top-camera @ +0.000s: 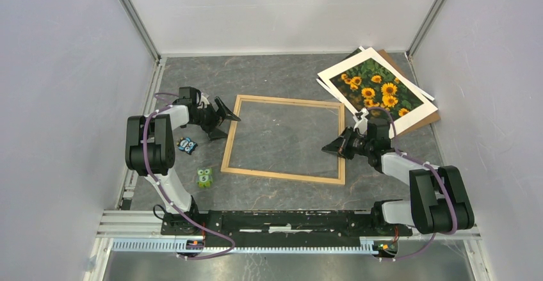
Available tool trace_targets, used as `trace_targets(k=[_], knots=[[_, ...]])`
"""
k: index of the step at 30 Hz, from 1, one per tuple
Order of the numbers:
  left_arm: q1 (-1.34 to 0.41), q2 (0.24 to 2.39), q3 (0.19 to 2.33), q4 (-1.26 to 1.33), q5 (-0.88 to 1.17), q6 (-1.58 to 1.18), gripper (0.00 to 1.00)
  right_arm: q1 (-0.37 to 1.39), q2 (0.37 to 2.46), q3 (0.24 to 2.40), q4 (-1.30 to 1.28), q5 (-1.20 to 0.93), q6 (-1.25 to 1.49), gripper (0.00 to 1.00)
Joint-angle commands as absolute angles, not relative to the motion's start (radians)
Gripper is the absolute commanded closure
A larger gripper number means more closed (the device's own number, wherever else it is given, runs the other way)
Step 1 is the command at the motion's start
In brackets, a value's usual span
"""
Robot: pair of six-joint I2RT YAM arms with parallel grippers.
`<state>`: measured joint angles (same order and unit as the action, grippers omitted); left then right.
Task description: Put the photo into the frame
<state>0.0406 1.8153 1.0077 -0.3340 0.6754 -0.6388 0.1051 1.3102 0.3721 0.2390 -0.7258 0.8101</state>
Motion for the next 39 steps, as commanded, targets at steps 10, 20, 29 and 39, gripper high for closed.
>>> trace_targets(k=[10,20,29,39], knots=[[0.029,1.809,0.983,-0.325,0.698,-0.657,0.03,0.119,1.316,0.488,0.022,-0.654,0.54,0.55],[0.03,1.807,0.984,-0.326,0.706,-0.657,0.03,0.121,1.301,0.508,-0.042,-0.635,0.492,0.58],[0.03,1.81,0.985,-0.327,0.706,-0.654,0.03,0.129,1.304,0.539,-0.031,-0.686,0.525,0.74],[0.029,1.822,0.985,-0.314,0.72,-0.66,0.03,0.144,1.318,0.609,-0.048,-0.747,0.589,0.97]])
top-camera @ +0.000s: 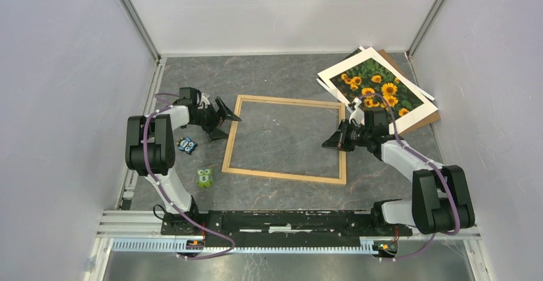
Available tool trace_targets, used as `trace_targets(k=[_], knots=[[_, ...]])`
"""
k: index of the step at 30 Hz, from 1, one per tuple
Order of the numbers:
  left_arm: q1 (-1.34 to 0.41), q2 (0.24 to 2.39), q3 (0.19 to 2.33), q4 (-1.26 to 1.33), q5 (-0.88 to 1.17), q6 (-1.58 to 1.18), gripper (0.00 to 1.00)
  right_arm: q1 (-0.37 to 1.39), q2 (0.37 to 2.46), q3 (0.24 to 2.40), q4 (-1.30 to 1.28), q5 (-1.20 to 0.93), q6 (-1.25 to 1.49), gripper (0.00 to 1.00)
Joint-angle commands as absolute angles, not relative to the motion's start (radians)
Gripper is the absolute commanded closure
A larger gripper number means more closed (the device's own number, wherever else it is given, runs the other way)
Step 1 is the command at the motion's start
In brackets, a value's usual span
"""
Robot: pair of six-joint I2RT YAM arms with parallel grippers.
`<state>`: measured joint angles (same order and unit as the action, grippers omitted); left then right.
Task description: Put the photo into the frame
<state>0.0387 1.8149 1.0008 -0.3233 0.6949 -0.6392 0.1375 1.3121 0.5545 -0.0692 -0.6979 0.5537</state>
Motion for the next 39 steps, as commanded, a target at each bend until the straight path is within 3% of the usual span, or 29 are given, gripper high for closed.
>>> trace_targets(k=[1,14,31,36,39], knots=[[0.03,1.822,0.985,-0.314,0.72,-0.661,0.03,0.144,1.32,0.606,-0.037,-0.762,0.61,1.0],[0.03,1.814,0.982,-0.308,0.729,-0.657,0.03,0.144,1.361,0.599,0.114,-0.899,0.779,1.0],[0.032,1.796,0.994,-0.332,0.706,-0.632,0.03,0.137,1.404,0.65,0.124,-0.981,0.869,1.0],[0.031,1.795,0.994,-0.334,0.703,-0.63,0.03,0.131,1.409,0.773,-0.081,-0.885,0.636,1.0],[0.032,1.795,0.994,-0.334,0.705,-0.629,0.03,0.135,1.422,0.841,-0.24,-0.765,0.482,0.77]])
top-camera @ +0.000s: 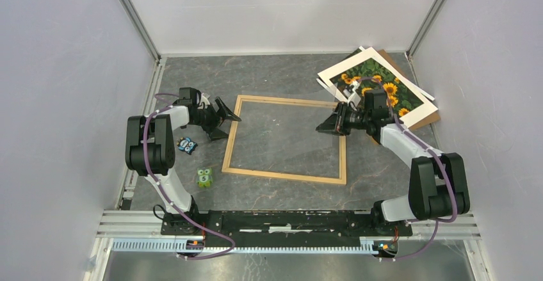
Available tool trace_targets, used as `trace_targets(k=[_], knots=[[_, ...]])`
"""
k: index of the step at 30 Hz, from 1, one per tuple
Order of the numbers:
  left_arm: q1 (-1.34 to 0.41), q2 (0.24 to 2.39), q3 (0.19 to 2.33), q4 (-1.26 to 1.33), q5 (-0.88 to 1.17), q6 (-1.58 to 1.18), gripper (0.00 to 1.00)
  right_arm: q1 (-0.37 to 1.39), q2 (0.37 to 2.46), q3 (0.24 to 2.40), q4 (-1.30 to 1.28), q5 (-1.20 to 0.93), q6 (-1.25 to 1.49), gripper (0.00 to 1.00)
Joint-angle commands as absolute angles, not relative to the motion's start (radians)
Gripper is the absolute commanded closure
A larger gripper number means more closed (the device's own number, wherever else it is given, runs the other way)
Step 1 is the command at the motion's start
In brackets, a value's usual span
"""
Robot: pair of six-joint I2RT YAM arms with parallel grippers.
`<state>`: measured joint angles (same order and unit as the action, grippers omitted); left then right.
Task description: Put the photo into the frame
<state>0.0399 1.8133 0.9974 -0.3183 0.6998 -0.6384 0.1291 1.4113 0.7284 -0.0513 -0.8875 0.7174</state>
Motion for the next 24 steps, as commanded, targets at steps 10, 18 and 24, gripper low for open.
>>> trace_targets(k=[10,18,24], knots=[[0.032,1.79,0.996,-0.333,0.705,-0.628,0.03,0.205,1.389,0.643,-0.025,-0.662,0.587,0.52],[0.031,1.783,0.996,-0.336,0.703,-0.627,0.03,0.239,1.286,0.555,0.01,-0.428,0.652,0.52],[0.032,1.779,0.996,-0.336,0.704,-0.627,0.03,0.238,1.312,0.553,0.025,-0.452,0.676,0.81]])
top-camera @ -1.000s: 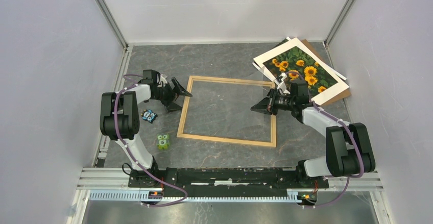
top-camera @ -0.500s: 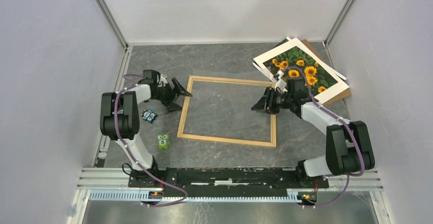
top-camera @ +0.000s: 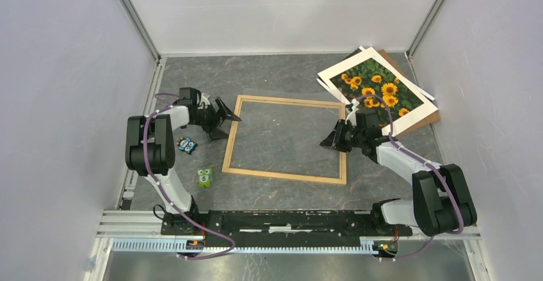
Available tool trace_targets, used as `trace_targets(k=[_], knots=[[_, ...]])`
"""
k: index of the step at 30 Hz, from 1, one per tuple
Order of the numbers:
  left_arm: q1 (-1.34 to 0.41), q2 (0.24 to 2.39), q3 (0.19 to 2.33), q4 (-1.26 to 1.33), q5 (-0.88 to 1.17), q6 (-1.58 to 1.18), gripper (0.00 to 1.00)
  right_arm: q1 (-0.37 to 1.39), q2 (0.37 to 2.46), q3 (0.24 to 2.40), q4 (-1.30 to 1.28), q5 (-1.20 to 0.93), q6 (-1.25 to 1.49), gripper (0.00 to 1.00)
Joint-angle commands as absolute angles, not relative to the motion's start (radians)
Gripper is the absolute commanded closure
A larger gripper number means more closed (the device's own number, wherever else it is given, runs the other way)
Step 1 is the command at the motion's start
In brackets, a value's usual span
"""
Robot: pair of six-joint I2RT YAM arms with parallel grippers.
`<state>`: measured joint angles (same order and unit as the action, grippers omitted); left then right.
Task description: Put the photo into the frame
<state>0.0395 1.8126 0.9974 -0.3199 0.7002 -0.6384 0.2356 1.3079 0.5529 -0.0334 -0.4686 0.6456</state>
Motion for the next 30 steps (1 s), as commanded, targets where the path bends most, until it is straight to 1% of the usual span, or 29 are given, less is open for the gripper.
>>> trace_targets(k=[1,3,6,11,15,23,30], knots=[[0.031,1.777,0.996,-0.337,0.703,-0.626,0.03,0.239,1.317,0.561,0.017,-0.46,0.677,0.85],[0.031,1.774,0.997,-0.34,0.697,-0.624,0.03,0.238,1.319,0.589,-0.024,-0.46,0.671,0.88],[0.031,1.768,1.001,-0.35,0.691,-0.618,0.03,0.216,1.318,0.611,-0.058,-0.499,0.665,1.0],[0.031,1.734,1.012,-0.386,0.633,-0.588,0.03,0.139,1.352,0.637,-0.064,-0.719,0.692,1.0],[0.031,1.724,1.015,-0.393,0.623,-0.584,0.03,0.127,1.383,0.684,-0.108,-0.817,0.704,1.0],[0.031,1.726,1.017,-0.394,0.628,-0.584,0.03,0.11,1.401,0.641,-0.022,-0.924,0.822,1.0],[0.032,1.728,1.017,-0.394,0.628,-0.584,0.03,0.107,1.398,0.668,-0.093,-0.946,0.786,1.0]])
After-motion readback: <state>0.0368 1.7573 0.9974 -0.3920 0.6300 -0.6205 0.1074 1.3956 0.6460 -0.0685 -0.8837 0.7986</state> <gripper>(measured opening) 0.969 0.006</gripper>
